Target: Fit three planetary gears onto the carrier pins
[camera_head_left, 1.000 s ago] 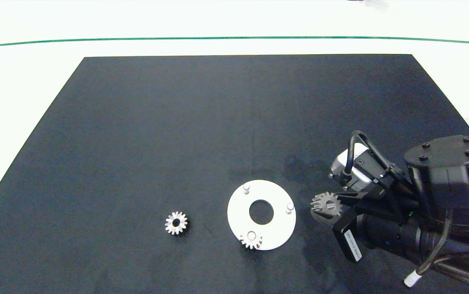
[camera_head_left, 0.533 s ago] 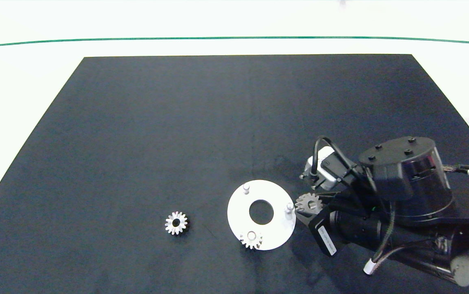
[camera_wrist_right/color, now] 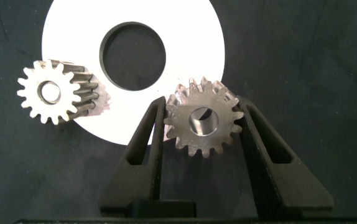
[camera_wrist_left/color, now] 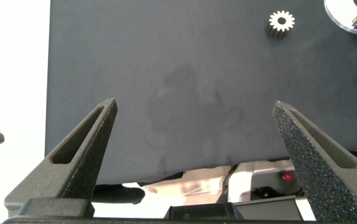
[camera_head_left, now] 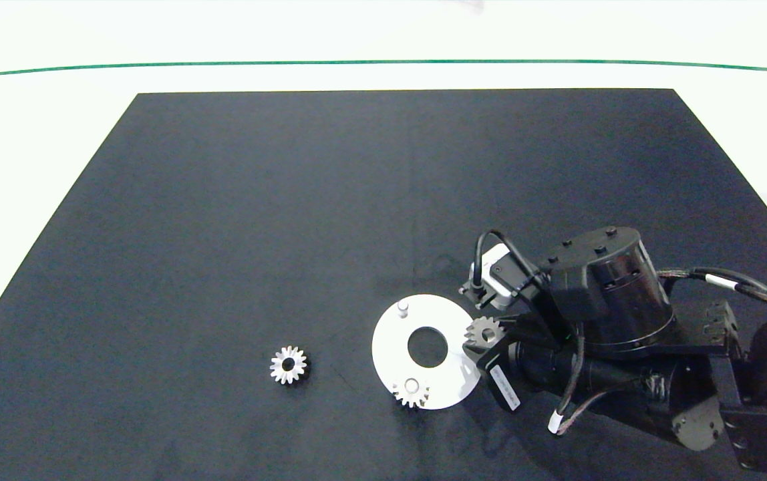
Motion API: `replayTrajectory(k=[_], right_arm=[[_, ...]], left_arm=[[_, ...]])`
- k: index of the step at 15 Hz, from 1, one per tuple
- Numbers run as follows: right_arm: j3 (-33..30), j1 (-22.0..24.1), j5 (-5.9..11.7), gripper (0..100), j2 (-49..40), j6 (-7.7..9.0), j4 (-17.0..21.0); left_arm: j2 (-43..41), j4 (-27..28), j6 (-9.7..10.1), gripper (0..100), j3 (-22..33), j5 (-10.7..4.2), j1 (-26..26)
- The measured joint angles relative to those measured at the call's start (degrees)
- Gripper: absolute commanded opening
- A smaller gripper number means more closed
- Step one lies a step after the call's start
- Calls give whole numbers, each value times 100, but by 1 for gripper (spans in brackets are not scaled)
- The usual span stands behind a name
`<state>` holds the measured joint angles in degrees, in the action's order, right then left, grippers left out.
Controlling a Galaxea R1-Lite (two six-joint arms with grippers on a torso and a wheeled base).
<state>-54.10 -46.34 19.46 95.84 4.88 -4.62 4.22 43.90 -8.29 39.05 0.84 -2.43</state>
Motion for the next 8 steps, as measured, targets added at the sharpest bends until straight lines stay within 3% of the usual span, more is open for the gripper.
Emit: replayTrajectory(k=[8], right_arm=[[-127, -5, -2, 22, 95, -9, 5]], left_arm=[[0, -2, 0, 100, 15, -5, 6]])
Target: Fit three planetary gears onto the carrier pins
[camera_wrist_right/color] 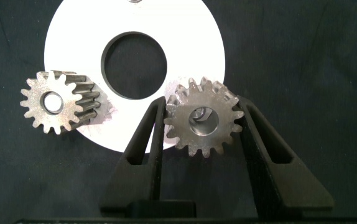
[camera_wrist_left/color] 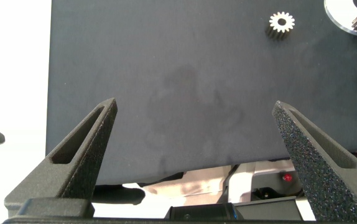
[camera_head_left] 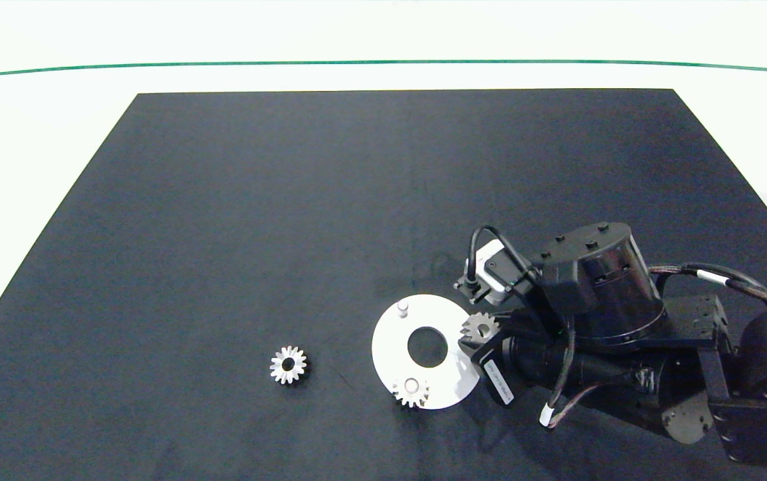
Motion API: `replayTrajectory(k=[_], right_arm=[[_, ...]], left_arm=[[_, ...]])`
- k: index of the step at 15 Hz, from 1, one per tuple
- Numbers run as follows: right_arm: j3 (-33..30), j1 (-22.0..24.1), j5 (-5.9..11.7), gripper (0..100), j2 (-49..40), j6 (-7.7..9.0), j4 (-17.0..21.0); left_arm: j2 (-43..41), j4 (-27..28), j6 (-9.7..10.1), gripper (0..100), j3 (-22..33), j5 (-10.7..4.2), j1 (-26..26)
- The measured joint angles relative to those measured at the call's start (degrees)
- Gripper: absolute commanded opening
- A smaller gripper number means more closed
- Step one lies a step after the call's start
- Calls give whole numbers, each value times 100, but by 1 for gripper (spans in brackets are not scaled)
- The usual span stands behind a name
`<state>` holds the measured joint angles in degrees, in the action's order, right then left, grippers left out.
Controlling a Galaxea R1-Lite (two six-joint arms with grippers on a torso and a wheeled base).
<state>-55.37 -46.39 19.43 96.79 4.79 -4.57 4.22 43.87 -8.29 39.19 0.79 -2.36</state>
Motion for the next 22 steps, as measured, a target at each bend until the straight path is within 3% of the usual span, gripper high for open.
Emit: replayTrajectory(k=[12, 13, 22], right_arm=[[22, -48, 2, 22, 61, -11, 15], [41, -46, 0, 100, 63, -16, 4], [102, -16, -4, 100, 37, -41, 4]], left_arm=[[0, 0, 0, 100, 0, -2, 0], [0, 2, 0, 100, 0, 2, 0], [68, 9, -2, 100, -28, -2, 0]])
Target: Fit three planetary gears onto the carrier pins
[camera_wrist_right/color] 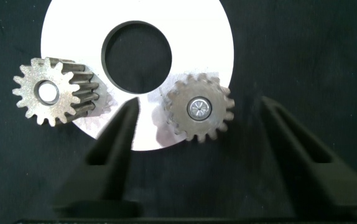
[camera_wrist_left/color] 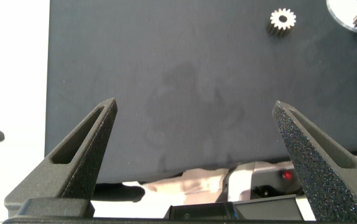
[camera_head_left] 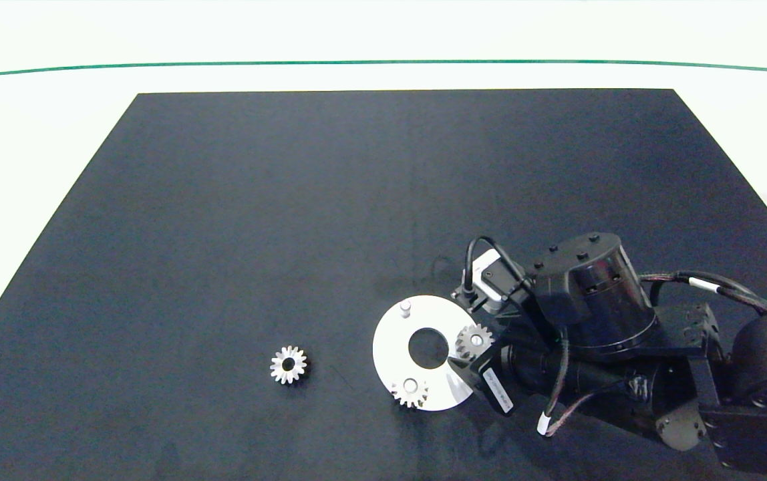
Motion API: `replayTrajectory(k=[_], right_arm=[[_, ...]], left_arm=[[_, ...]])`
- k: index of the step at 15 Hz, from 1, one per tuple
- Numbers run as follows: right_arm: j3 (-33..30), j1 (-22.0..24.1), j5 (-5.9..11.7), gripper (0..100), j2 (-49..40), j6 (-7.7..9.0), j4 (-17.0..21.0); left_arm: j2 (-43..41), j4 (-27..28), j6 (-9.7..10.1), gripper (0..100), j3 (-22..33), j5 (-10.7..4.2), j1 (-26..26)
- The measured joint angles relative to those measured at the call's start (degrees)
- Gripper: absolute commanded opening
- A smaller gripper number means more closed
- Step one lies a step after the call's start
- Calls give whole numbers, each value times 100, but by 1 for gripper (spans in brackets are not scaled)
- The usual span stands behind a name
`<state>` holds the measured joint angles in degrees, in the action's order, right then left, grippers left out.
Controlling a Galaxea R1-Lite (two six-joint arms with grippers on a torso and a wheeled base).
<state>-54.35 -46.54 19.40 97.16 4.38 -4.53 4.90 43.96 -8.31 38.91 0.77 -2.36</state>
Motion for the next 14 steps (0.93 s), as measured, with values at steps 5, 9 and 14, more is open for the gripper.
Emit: replayTrajectory(k=[5, 9, 14], right_arm=[[612, 74, 207, 100, -1200, 20, 46], [1417, 361, 361, 100, -3299, 35, 1106], [1675, 719, 430, 100, -5210, 336, 2036]], left_arm=[[-27, 177, -9, 100, -121, -6, -52], [39, -74, -315, 100, -510, -2, -85], [1364, -2159, -618, 100, -1089, 286, -206]])
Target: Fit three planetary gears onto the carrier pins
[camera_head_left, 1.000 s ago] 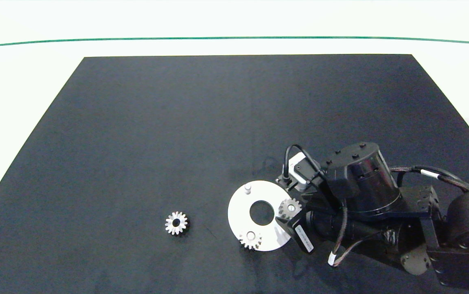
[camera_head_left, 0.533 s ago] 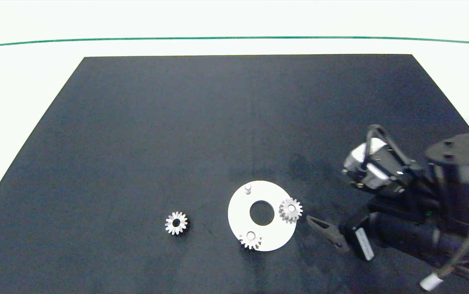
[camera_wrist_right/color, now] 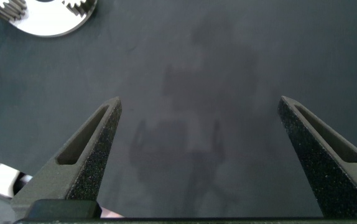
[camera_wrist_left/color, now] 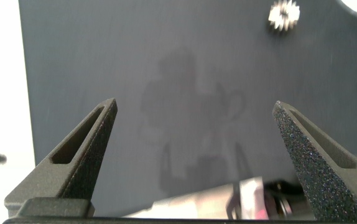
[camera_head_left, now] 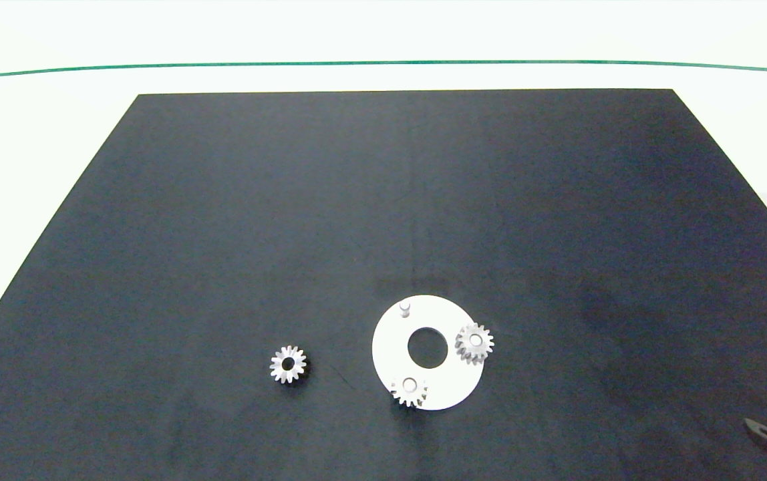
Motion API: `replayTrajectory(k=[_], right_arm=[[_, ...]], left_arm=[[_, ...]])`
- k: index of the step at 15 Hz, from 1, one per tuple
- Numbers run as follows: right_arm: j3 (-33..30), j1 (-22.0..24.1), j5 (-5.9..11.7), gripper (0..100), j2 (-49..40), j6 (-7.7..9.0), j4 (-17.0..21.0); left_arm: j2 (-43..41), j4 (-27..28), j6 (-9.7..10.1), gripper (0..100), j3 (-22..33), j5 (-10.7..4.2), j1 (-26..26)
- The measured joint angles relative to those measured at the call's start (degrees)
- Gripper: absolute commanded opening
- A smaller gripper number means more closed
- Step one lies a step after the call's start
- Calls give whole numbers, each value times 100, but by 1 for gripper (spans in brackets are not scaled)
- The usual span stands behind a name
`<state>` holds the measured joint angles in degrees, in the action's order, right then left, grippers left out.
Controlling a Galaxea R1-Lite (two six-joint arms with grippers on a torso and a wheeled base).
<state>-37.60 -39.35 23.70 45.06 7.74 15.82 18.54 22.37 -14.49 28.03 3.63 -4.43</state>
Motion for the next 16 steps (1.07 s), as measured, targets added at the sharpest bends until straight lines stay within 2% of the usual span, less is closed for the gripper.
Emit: replayTrajectory(k=[1, 3, 5, 7, 9, 13, 14, 16], right_arm=[[-33, 49, 0, 100, -171, 105, 21], [-96, 123, 0, 100, -383, 173, 27], [-112, 143, 0, 100, -482, 176, 43], [-110, 151, -2, 100, -499, 177, 46], [-104, 157, -2, 100, -492, 177, 49], [-101, 160, -9, 100, -380, 173, 62], [-116, 160, -9, 100, -341, 171, 62], [-123, 160, -11, 100, -297, 168, 62]], left_arm=[[351, -622, -61, 100, -212, 63, -105], [1086, -1849, -149, 100, -703, 111, -496], [1808, -2605, -188, 100, -1073, 122, -792], [2505, -2959, -284, 100, -1215, 133, -919], [3134, -3124, -466, 100, -1224, 132, -1018], [3975, -3267, -551, 100, -968, 90, -1287], [4159, -3389, -556, 100, -929, -6, -1407], [4563, -3706, -553, 100, -872, -289, -1751]])
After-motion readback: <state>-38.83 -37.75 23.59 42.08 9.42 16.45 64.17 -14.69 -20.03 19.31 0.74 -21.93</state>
